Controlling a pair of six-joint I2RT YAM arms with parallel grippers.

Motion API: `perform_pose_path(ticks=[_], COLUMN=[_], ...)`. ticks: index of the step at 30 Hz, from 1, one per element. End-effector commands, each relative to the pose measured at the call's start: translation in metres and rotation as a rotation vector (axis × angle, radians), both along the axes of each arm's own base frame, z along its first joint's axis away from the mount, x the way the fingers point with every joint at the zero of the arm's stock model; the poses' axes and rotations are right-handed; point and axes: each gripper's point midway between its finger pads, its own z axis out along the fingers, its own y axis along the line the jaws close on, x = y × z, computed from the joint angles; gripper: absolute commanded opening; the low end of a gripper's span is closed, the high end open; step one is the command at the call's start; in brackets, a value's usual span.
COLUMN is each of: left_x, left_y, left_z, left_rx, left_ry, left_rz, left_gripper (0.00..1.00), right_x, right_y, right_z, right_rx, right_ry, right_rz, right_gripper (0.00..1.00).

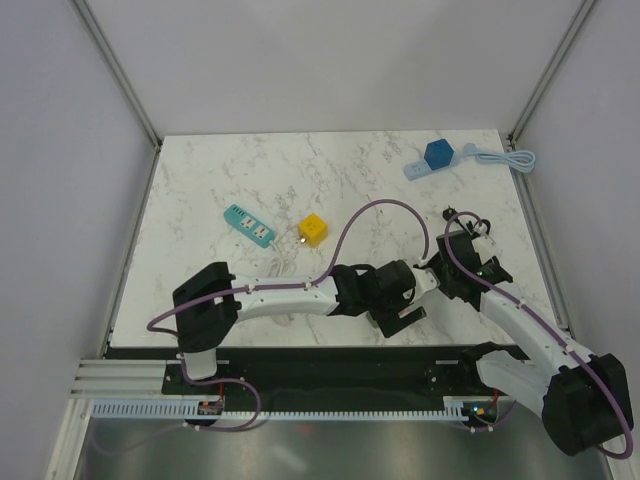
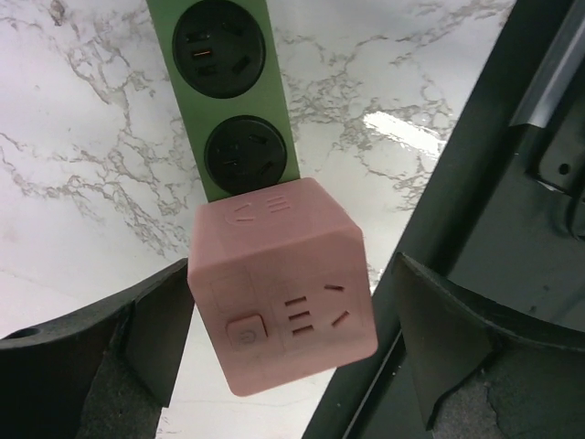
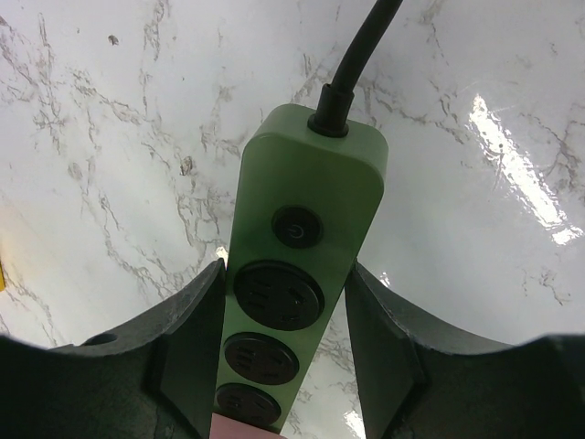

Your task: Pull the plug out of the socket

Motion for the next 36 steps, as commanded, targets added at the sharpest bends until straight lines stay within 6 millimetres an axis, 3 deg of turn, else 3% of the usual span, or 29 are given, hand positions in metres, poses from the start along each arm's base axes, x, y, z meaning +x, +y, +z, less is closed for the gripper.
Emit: perform_pose_path(ticks=[1,5,10,11,12,13,16,17,18,19,20,23,25,29,32,33,36], left_x=[0.013,0.023,0.027,0.027,0.027,0.026,0.027,0.018,0.027,0.029,0.029,0.029,0.024,0.03,0.03,0.031,0.034], left_y=[-0.005,0.0,0.0,-0.001,0.0,0.001,0.006,0.004,0.015,0.013,0.016,0.022,0.021,0.022,0.02,0.019,0.018], left_z=[0.003,-0.007,-0.013,-0.014,-0.013,-0.012,0.0,0.007,0.013,0.022,0.027,0.034,0.041,0.05,0.058,0.062,0.069], left_rx=[0.001,0.038,0.053,0.049,0.046,0.037,-0.045,-0.1,-0.135,-0.194,-0.232,-0.267,-0.297,-0.343,-0.377,-0.386,-0.407], left_ry=[-0.074,-0.11,-0.114,-0.102,-0.093,-0.079,0.046,0.138,0.183,0.215,0.274,0.285,0.347,0.399,0.427,0.431,0.43], left_rz=[0.003,0.047,0.059,0.055,0.058,0.057,0.078,0.063,0.092,0.086,0.077,0.054,0.042,0.067,0.059,0.059,0.059], left_gripper=[0.93,0.84,0.44,0.34,0.12,0.04,0.02,0.02,0.02,0.02,0.02,0.02,0.02,0.02,0.02,0.02,0.02], right_x=[0.016,0.017,0.017,0.017,0.016,0.017,0.015,0.014,0.013,0.011,0.011,0.01,0.009,0.001,-0.008,-0.012,-0.018], right_y=[0.008,0.01,0.017,0.018,0.022,0.024,0.034,0.037,0.04,0.046,0.048,0.055,0.064,0.077,0.086,0.085,0.078], right_z=[0.016,0.02,0.027,0.028,0.029,0.034,0.037,0.035,0.037,0.04,0.044,0.06,0.073,0.079,0.065,0.053,0.042], right_rx=[0.042,0.057,0.073,0.075,0.068,0.066,0.066,0.074,0.081,0.092,0.095,0.098,0.117,0.2,0.299,0.313,0.33], right_ry=[-0.074,-0.083,-0.094,-0.096,-0.092,-0.101,-0.093,-0.08,-0.081,-0.086,-0.103,-0.176,-0.224,-0.237,-0.206,-0.184,-0.18], right_rz=[0.017,0.023,0.07,0.086,0.138,0.163,0.283,0.314,0.341,0.393,0.414,0.502,0.572,0.605,0.575,0.553,0.469], right_gripper=[0.09,0.1,0.25,0.31,0.35,0.38,0.52,0.59,0.65,0.69,0.83,0.98,0.98,0.96,0.9,0.88,0.85])
